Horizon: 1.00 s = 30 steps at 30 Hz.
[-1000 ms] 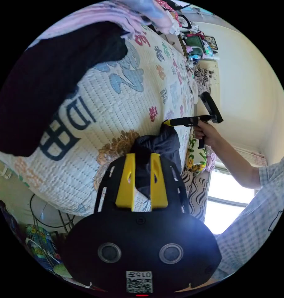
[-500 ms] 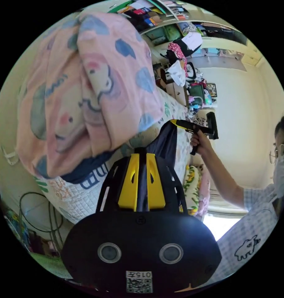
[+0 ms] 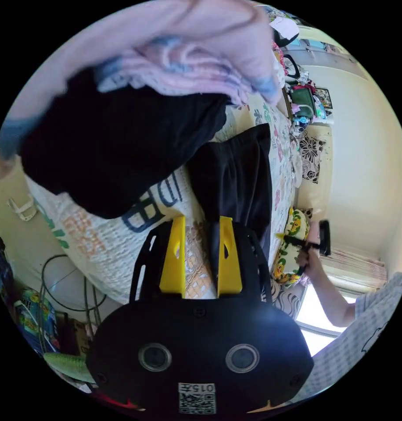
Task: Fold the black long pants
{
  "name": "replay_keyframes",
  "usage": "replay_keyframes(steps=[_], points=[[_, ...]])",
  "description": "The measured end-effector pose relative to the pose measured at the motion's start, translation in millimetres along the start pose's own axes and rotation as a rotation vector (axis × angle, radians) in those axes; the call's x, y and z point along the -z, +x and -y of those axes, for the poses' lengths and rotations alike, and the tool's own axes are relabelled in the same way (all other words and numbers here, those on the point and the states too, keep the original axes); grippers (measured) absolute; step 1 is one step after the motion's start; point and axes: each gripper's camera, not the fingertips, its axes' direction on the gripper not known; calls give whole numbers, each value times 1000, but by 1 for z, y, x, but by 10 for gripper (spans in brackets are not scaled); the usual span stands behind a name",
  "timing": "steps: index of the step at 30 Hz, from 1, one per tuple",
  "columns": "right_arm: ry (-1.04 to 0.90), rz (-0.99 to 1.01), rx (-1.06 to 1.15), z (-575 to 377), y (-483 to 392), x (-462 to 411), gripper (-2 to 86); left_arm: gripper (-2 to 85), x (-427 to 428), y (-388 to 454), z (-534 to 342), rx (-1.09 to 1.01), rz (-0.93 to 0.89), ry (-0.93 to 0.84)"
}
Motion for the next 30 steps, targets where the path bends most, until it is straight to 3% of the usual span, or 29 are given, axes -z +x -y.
replay_keyframes(steps=[4,6,8,10,12,15,17,21,25,30], points=[[46,-112,-130,-25,42,8,81,6,8,27,2,-16,30,-6],[106,-91,-182,-24,59,22,67,3,20,45,2,-88,108,-18],[36,-76,-121,-21,68,29,42,4,25,59,2,-149,175,-70],[13,-70,-85,-28,68,42,5,15,24,66,4,-86,274,-180],[83,-96,-80,-47,67,68,-3,40,32,85,5,-106,326,-178],[268,-2,-127,-94,77,119,-2,64,45,148,10,-343,516,-35],[344,-58,-152,-129,85,148,9,74,34,191,24,-566,566,29],[222,-117,-157,-164,100,166,67,110,-30,267,83,-818,494,-127],[53,-316,-235,-216,130,171,82,111,-82,301,121,-848,581,-267],[-47,-198,-310,-274,159,179,64,82,-106,321,125,-894,663,-393]])
